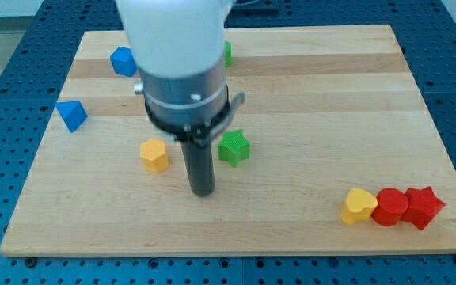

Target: Push the green star to the top of the red circle

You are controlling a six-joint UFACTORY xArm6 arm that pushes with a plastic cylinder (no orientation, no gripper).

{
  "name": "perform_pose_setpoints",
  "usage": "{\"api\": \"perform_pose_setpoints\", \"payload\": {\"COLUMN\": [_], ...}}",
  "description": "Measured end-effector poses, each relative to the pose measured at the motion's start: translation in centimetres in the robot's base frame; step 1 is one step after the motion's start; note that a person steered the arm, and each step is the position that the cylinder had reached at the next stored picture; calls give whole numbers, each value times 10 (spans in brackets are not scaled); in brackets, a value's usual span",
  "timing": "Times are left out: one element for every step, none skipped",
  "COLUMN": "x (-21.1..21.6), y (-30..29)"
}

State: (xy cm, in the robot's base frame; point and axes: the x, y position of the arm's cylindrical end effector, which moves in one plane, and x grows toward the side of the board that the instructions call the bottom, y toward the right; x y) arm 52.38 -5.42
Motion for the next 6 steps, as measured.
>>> {"api": "perform_pose_setpoints", "payload": {"x": [-63, -91, -82, -64, -53, -48], "y": [-6, -6, -3, 21, 59, 99]}}
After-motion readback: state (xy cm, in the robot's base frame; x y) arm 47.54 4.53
